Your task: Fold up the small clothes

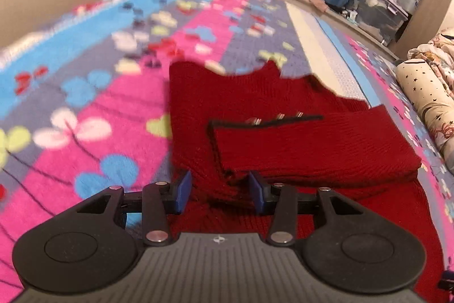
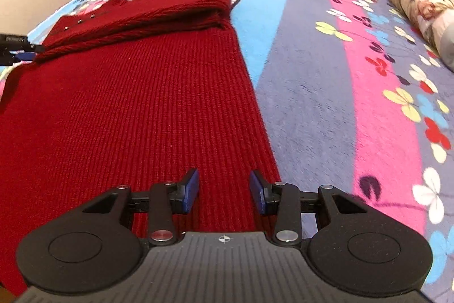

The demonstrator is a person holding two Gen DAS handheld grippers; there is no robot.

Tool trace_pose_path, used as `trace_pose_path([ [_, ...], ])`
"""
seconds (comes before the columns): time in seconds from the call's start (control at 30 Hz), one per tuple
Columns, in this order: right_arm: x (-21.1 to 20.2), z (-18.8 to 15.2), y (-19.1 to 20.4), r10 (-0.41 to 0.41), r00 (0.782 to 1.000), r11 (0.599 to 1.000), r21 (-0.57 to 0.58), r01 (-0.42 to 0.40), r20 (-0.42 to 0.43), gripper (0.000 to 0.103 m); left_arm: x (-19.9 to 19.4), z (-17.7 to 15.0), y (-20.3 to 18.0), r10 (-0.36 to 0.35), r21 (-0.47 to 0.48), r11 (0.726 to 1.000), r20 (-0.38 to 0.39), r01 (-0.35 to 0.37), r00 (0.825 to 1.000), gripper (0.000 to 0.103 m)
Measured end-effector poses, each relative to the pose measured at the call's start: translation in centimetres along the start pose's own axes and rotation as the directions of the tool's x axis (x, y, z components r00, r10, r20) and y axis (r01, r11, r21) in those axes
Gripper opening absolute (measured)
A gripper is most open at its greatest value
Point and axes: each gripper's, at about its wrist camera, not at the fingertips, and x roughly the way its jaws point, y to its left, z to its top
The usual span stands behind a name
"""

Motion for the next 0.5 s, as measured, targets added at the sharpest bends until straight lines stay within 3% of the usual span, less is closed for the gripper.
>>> trace_pose_path([
  [0.13, -1.3, -0.1, -0.8, -0.025, 0.999, 0.999, 0.046, 0.023, 0.033, 0.042, -4.3, -0.4, -1.1, -0.047, 0.026, 0.999, 0.074, 0.045, 0.996, 0.049],
  [0.3, -3.0, -2.1, -2.1, -0.016, 0.999, 0.999, 0.049, 0.014, 0.037, 0.044, -9.5, -1.4, -0.9, -0.007, -0.047, 0.999, -0.042, 0.005, 0.999, 0.049],
  [0.5, -4.4, -5.1, -4.4, 0.01, 0.999, 0.995, 0.102, -0.014, 0.035, 0.047, -16.5, -7.4, -0.2, -0.015, -0.069, 0.998, -0.033, 0.012, 0.999, 0.054],
])
